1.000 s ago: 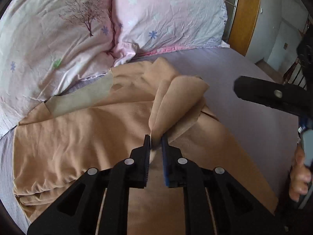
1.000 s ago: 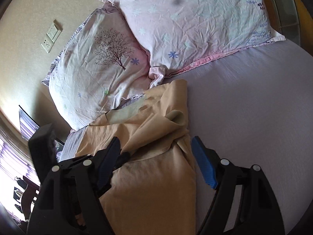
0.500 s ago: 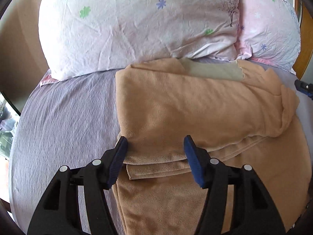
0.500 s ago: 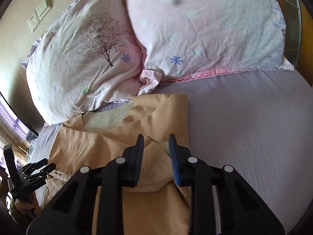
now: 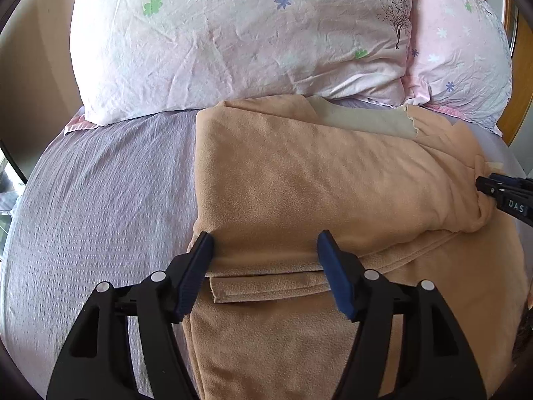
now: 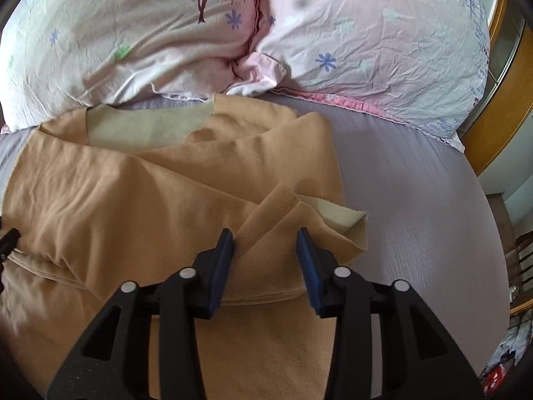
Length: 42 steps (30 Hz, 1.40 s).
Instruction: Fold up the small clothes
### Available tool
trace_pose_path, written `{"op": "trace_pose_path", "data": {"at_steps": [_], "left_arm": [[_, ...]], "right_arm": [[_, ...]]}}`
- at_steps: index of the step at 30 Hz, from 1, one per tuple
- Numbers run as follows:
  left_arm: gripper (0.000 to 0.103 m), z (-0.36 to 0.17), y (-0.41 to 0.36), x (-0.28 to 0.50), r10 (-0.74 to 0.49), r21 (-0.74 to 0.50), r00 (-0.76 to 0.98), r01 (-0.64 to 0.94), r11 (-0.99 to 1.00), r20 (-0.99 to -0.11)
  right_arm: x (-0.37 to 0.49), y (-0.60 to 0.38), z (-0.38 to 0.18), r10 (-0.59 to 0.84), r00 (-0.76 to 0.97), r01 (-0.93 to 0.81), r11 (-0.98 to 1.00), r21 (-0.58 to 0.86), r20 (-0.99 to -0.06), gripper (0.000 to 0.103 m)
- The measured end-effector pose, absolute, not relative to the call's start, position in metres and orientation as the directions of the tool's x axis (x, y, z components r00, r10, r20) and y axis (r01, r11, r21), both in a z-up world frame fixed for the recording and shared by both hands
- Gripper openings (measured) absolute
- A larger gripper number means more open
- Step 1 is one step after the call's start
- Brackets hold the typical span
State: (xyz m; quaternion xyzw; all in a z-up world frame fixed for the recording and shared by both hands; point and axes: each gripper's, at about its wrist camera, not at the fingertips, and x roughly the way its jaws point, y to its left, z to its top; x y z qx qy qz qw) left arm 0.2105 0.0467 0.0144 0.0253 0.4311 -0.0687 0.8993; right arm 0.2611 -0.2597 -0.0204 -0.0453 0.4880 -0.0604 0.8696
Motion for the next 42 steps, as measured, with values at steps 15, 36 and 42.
{"op": "trace_pose_path", "data": {"at_steps": [15, 36, 42], "left_arm": [[0.075, 0.014, 0.05, 0.209, -0.165, -0.08, 0.622, 0.163, 0.983, -0.765], [0.078, 0.056, 0.097, 0.129, -0.439, -0.333, 0.611, 0.287, 0.898, -0.659], [0.086, 0.052, 0.139, 0.023, -0.599, -0.436, 0.515, 0.412, 0.8, -0.613]], "right_arm": [[0.233, -0.348, -0.008, 0.153, 0.61, 0.155, 0.939, 0.306, -0.778, 0.01], [0.156, -0.344, 0.038, 0.437, 0.644, -0.197, 0.888, 0.416, -0.628, 0.084], [0.028, -0.361, 0.044, 0.71, 0.479, -0.521, 0.703, 0.483, -0.517, 0.099]]}}
